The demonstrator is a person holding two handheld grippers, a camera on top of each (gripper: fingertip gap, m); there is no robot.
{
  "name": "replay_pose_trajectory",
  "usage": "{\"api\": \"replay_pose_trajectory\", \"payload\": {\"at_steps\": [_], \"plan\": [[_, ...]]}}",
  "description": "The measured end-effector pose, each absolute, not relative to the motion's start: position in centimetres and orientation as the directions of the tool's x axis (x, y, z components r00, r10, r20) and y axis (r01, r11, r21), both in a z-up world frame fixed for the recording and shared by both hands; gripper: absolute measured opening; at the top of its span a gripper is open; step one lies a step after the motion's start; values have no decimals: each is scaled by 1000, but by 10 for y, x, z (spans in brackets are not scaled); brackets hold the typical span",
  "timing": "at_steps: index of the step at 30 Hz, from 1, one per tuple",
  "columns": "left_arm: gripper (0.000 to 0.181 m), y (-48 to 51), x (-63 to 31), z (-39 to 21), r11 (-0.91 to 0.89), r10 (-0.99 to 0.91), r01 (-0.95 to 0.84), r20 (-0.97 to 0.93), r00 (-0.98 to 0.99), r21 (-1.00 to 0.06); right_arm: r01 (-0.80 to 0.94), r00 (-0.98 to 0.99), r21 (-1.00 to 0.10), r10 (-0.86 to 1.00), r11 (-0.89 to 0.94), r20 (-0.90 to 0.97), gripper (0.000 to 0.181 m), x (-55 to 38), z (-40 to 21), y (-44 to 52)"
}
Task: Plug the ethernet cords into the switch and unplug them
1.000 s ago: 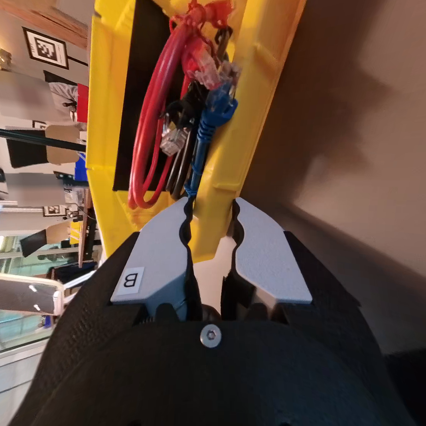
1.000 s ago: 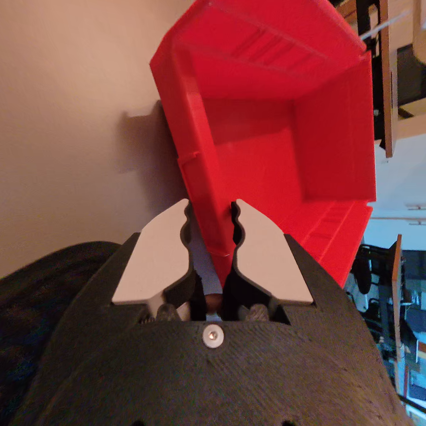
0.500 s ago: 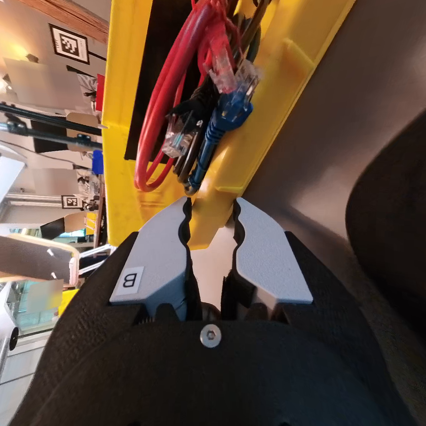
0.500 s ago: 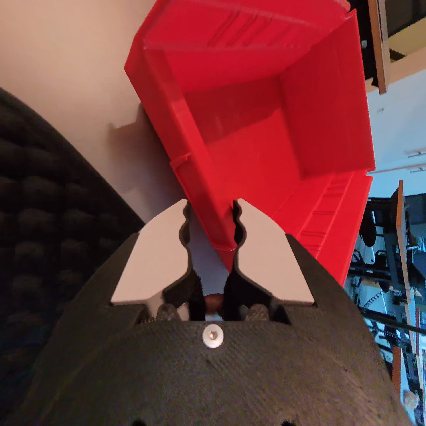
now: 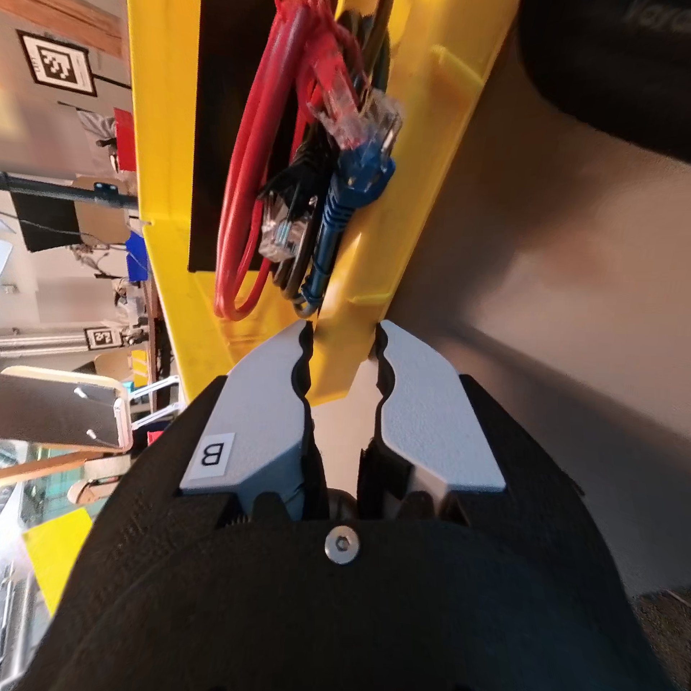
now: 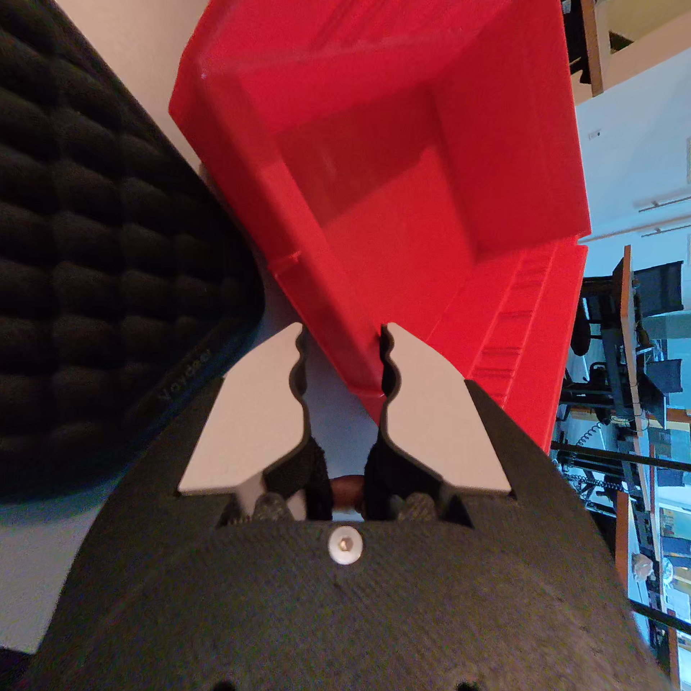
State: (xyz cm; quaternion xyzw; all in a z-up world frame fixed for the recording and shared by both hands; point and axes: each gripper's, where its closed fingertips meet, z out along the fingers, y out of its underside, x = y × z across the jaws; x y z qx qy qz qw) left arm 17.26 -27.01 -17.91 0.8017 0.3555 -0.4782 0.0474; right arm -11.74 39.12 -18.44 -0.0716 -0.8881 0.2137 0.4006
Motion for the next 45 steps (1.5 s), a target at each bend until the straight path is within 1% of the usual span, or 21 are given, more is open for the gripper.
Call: {"api": "replay_pose_trajectory", "payload": {"at_steps": [6,8,14,15,17,18,19,21,23,24,25,26,27,29,31,33,35,37,39,42,45], "plan": [[30,-266,183,-178,-740,564,605,-760,322,-293,-33,-671,-416,288,909,683,37,-113,-184,403],[30,-269,185,-178,-735,570,609,-759,316,-298,-29,-673,-429,300,903,677,37,-111,-182,405],[31,-293,195,-176,-678,580,669,-781,231,-305,-37,-683,-528,363,849,633,37,-99,-163,412],[30,-301,199,-174,-658,577,692,-790,208,-298,-52,-684,-554,374,831,626,37,-95,-156,412],[22,-311,210,-170,-622,577,722,-800,163,-302,-105,-690,-642,409,760,597,37,-88,-137,405],[24,-309,214,-168,-614,609,712,-779,152,-341,-143,-699,-700,430,699,572,37,-83,-125,398],[29,-304,217,-162,-600,655,684,-746,121,-416,-190,-711,-761,447,621,543,37,-77,-111,389],[40,-292,215,-129,-532,762,563,-647,-7,-633,-295,-746,-865,468,406,474,37,-61,-77,368],[43,-277,207,-68,-418,861,319,-483,-161,-851,-377,-796,-917,462,126,391,40,-42,-40,347],[44,-267,202,-42,-340,913,213,-376,-157,-916,-395,-826,-919,443,-12,349,41,-32,-24,338],[46,-259,195,-27,-263,949,188,-289,-128,-946,-400,-852,-908,414,-124,319,45,-23,-12,329],[46,-260,186,-18,-217,961,232,-250,-122,-948,-402,-872,-893,384,-204,305,51,-16,-4,319],[46,-265,176,-10,-219,954,285,-265,-137,-933,-407,-883,-878,355,-253,307,54,-10,-1,307],[47,-278,144,-1,-223,949,387,-290,-125,-895,-408,-899,-871,284,-274,332,57,-1,-8,278],[59,-287,106,-17,-177,973,554,-228,-24,-813,-375,-924,-898,174,-231,341,59,9,-28,246],[89,-305,76,-55,-137,986,774,-162,45,-618,-343,-939,-921,75,-186,334,60,17,-48,219],[93,-342,52,-85,-131,975,896,-220,38,-423,-316,-948,-934,14,-167,318,60,22,-61,200],[93,-364,29,-107,-117,975,942,-216,49,-314,-276,-958,-946,-34,-169,285,60,25,-68,189],[91,-369,11,-122,-156,977,954,-185,110,-256,-238,-966,-955,-59,-177,251,59,24,-71,182],[91,-359,2,-139,-210,977,962,-85,198,-176,-214,-970,-964,-80,-157,228,58,21,-79,173],[89,-349,4,-149,-249,968,961,-8,250,-124,-184,-975,-974,-98,-132,197,58,18,-88,168]]}}
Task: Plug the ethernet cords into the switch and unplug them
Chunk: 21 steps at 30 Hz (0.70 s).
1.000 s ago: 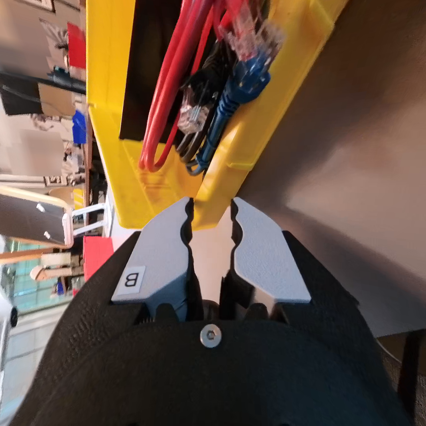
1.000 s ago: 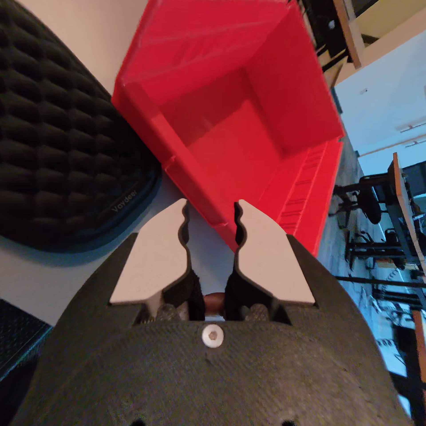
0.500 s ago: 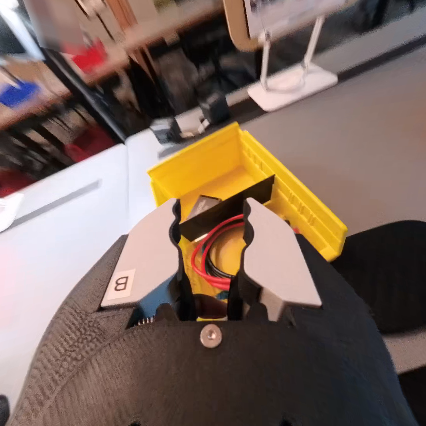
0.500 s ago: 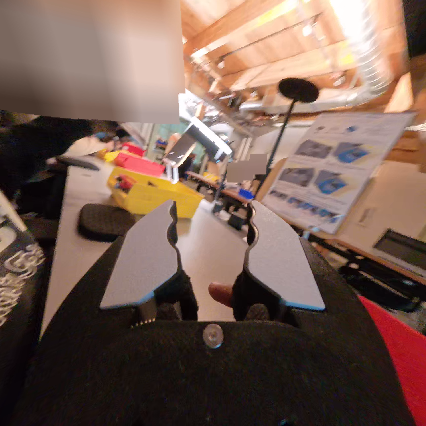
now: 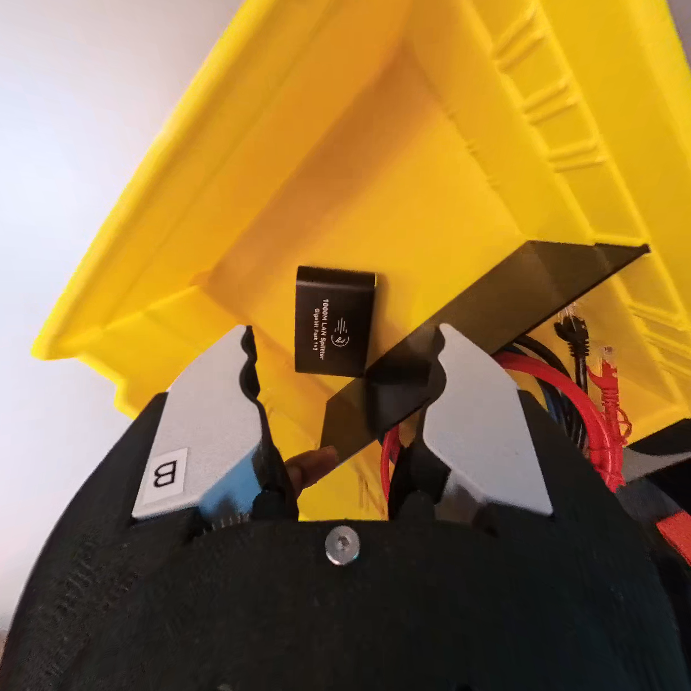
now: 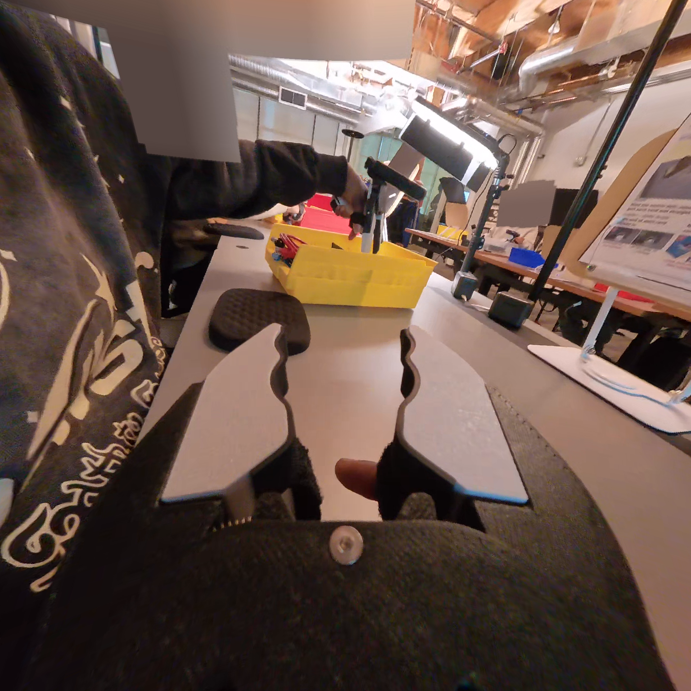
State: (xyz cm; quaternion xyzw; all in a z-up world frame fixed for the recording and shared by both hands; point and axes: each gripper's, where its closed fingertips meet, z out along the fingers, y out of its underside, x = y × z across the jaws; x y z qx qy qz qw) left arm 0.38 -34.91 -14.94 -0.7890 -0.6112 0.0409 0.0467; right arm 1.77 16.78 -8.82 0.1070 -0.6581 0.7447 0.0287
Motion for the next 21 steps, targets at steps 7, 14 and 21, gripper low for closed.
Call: {"api": "replay_pose_trajectory", "payload": {"at_steps": [7,14,21], "plan": [[88,-353,11,-177,-375,926,927,-40,375,18,-89,-993,-971,-51,-223,102,54,3,-76,177],[87,-364,13,-206,-396,908,905,-84,411,156,-92,-993,-973,-55,-211,105,53,3,-78,175],[60,-361,0,-211,-410,904,908,-95,418,90,-90,-993,-972,-52,-218,104,52,3,-78,176]]}}
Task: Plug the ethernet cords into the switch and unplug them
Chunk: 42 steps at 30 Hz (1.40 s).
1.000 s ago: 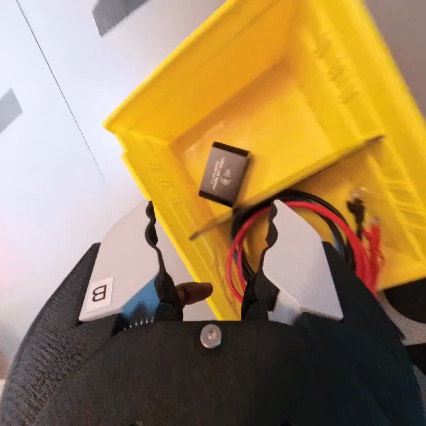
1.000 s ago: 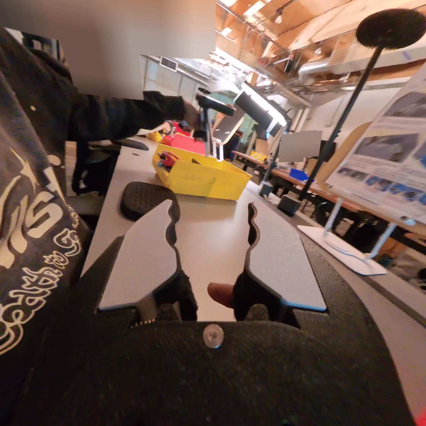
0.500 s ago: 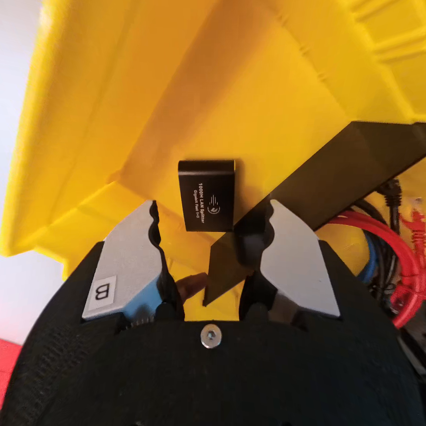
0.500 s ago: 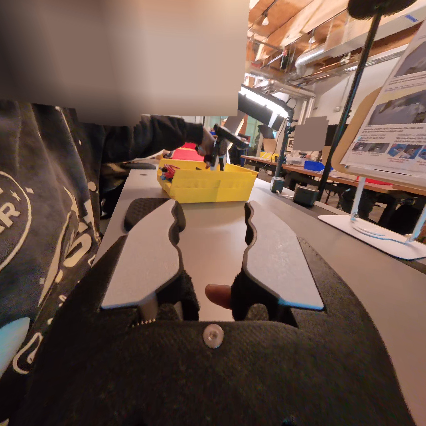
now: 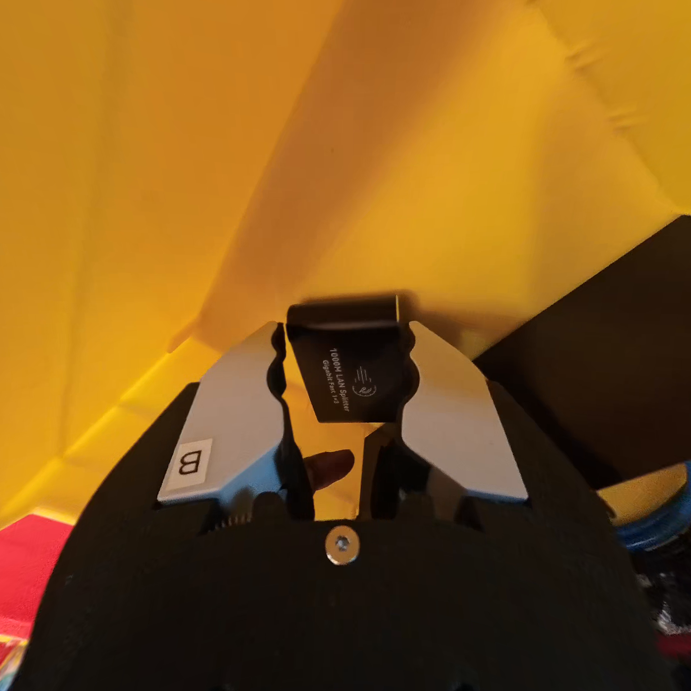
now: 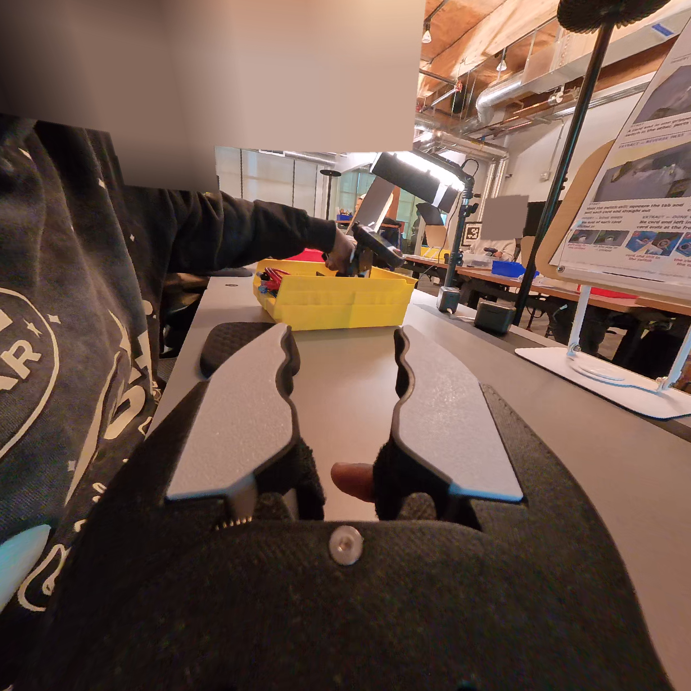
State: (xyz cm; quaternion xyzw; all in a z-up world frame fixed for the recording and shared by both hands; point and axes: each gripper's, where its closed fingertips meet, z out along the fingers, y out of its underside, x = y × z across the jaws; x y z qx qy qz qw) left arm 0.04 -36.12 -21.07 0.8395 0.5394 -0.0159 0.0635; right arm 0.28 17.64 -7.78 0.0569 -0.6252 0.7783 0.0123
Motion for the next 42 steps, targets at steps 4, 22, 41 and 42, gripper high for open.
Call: {"api": "replay_pose_trajectory", "payload": {"at_steps": [4,22,41,42], "plan": [[68,-366,2,-212,-408,903,905,-97,420,120,-110,-991,-972,-52,-209,124,52,5,-79,176],[59,-339,-54,-102,-352,933,806,-250,260,-476,-146,-987,-969,-32,-200,156,50,7,-81,174],[58,25,21,-8,758,256,286,671,696,-586,-607,-741,-790,418,-84,526,70,51,-61,116],[58,36,24,-15,788,183,326,703,687,-523,-652,-695,-756,445,-56,565,70,57,-57,111]]}}
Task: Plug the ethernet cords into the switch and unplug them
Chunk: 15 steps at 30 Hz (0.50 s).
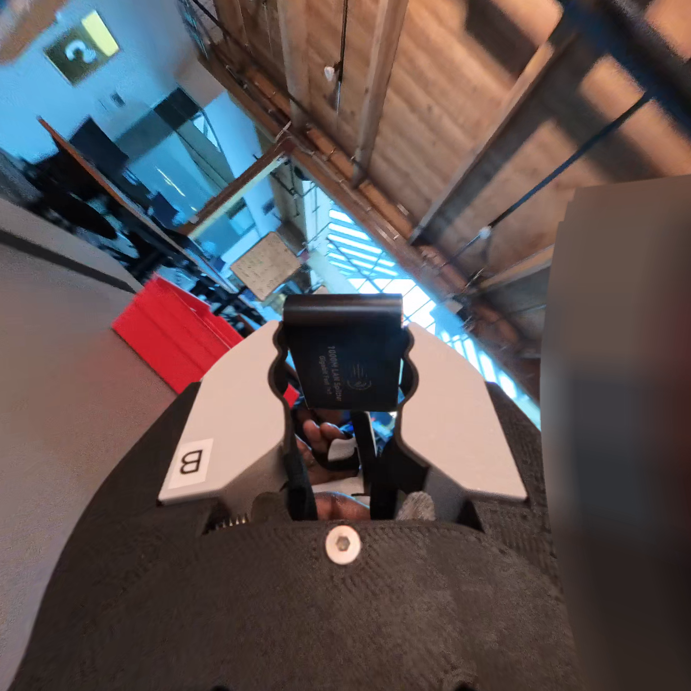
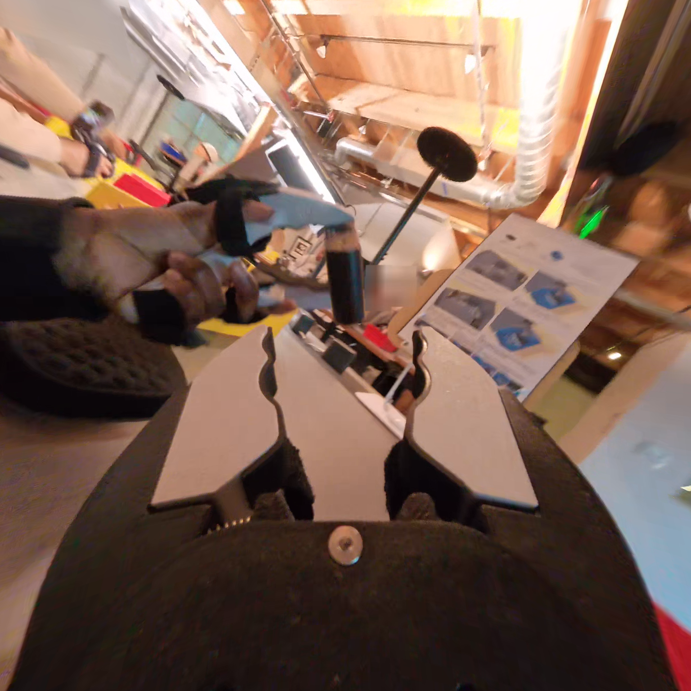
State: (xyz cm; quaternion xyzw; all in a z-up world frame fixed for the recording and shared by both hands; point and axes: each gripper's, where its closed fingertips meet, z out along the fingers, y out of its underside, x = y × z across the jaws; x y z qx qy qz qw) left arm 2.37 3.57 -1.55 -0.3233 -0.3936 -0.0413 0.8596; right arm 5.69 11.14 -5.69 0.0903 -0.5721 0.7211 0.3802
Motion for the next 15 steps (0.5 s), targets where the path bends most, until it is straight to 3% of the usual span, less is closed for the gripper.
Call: {"api": "replay_pose_trajectory", "payload": {"at_steps": [2,6,11,15], "plan": [[58,53,26,-30,813,95,380,745,660,-441,-725,-604,-689,470,12,644,71,65,-54,100],[58,73,30,-48,799,60,432,769,636,-419,-769,-512,-629,479,114,713,66,58,-52,86],[58,77,28,-57,776,122,420,765,632,-471,-735,-557,-667,449,124,698,27,43,-54,80],[59,77,28,-57,748,216,370,729,649,-552,-638,-685,-769,432,33,587,25,41,-57,81]]}}
